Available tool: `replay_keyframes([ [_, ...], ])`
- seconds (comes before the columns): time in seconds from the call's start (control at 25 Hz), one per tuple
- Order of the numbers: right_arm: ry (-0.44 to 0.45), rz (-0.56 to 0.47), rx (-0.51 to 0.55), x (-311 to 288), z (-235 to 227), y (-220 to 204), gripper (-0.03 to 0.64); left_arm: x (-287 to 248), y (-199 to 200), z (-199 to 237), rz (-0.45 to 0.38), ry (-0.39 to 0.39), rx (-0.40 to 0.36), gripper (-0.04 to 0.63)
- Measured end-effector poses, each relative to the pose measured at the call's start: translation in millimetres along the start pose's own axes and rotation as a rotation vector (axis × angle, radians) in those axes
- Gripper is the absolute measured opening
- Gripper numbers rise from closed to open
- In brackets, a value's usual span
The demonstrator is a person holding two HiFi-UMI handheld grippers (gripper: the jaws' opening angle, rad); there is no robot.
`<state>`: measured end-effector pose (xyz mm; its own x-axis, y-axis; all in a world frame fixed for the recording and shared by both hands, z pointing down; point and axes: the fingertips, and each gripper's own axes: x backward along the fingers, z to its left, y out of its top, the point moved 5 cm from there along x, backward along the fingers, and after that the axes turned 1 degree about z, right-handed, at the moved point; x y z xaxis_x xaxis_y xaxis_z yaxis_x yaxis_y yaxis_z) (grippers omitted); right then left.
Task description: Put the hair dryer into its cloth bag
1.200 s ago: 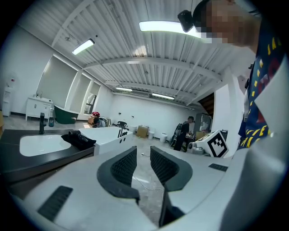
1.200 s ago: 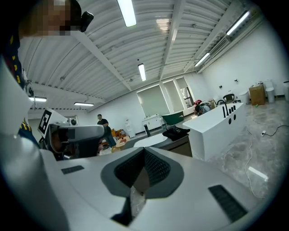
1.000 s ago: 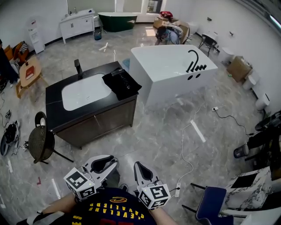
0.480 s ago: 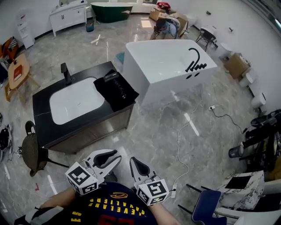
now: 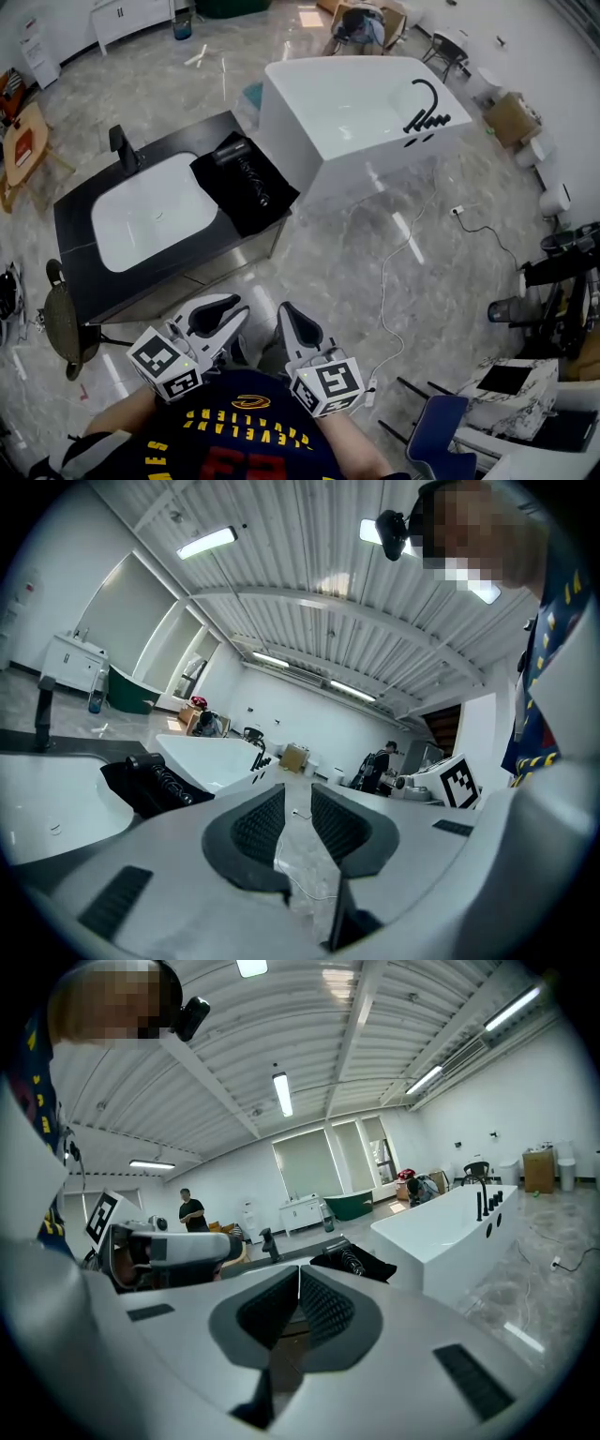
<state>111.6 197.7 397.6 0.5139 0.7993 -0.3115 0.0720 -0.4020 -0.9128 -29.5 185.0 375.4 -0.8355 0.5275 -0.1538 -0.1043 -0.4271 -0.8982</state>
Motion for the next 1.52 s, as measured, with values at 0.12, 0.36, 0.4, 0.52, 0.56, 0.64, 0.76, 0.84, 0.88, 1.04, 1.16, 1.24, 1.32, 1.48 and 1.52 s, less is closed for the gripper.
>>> replay_keyframes([
  [0.12, 0.022, 0.013, -0.003, -28.2, -17.0, 5.8, 0.009, -16.1, 2.0, 25.3, 0.013, 0.052, 0.033, 0.047],
  [0.36, 0.140, 0.065, 0.000, -89.6, -59.7, 22.0, 0.009, -57.7, 20.4, 71.1, 0.017, 0.184, 0.050, 0.003],
  [0.4, 0.159, 0.073, 0.007, -99.6, -68.3, 26.6, 0.009, -67.7, 23.2, 76.3, 0.020, 0.196, 0.053, 0.003],
  [0.52, 0.210, 0.106, 0.020, -129.1, -94.4, 39.6, 0.009, -98.7, 33.0, 87.9, 0.030, 0.220, 0.056, 0.003],
  [0.56, 0.224, 0.121, 0.025, -137.5, -103.2, 43.6, 0.009, -108.2, 37.7, 90.6, 0.029, 0.234, 0.057, 0.003],
  [0.64, 0.254, 0.156, 0.040, -153.4, -119.7, 50.1, 0.009, -124.2, 47.2, 97.5, 0.021, 0.269, 0.064, 0.003],
  [0.76, 0.315, 0.215, 0.051, -178.8, -135.0, 56.1, 0.011, -138.2, 58.1, 111.9, -0.014, 0.317, 0.106, 0.003],
  [0.84, 0.352, 0.244, 0.046, -193.3, -139.8, 60.8, 0.011, -142.4, 65.3, 120.1, -0.049, 0.342, 0.139, 0.003],
  [0.88, 0.364, 0.255, 0.049, -198.7, -141.8, 63.3, 0.011, -144.0, 68.8, 123.0, -0.065, 0.356, 0.149, 0.004],
  [1.04, 0.381, 0.287, 0.066, -219.2, -149.3, 69.5, 0.056, -146.7, 76.3, 132.5, -0.097, 0.436, 0.156, 0.014],
  [1.16, 0.374, 0.318, 0.066, -236.3, -154.2, 69.2, 0.140, -145.9, 74.3, 140.0, -0.078, 0.480, 0.157, 0.106],
  [1.24, 0.356, 0.334, 0.064, -246.8, -159.0, 66.9, 0.176, -142.6, 69.5, 148.9, -0.064, 0.507, 0.171, 0.158],
  [1.32, 0.333, 0.346, 0.067, -257.3, -162.2, 62.5, 0.196, -135.7, 65.9, 160.4, -0.062, 0.533, 0.194, 0.184],
  [1.48, 0.283, 0.386, 0.094, -283.6, -164.3, 49.6, 0.206, -119.5, 62.6, 185.9, -0.047, 0.540, 0.240, 0.185],
  [1.52, 0.267, 0.398, 0.100, -290.8, -164.3, 45.8, 0.206, -115.0, 63.1, 191.2, -0.043, 0.535, 0.247, 0.186],
])
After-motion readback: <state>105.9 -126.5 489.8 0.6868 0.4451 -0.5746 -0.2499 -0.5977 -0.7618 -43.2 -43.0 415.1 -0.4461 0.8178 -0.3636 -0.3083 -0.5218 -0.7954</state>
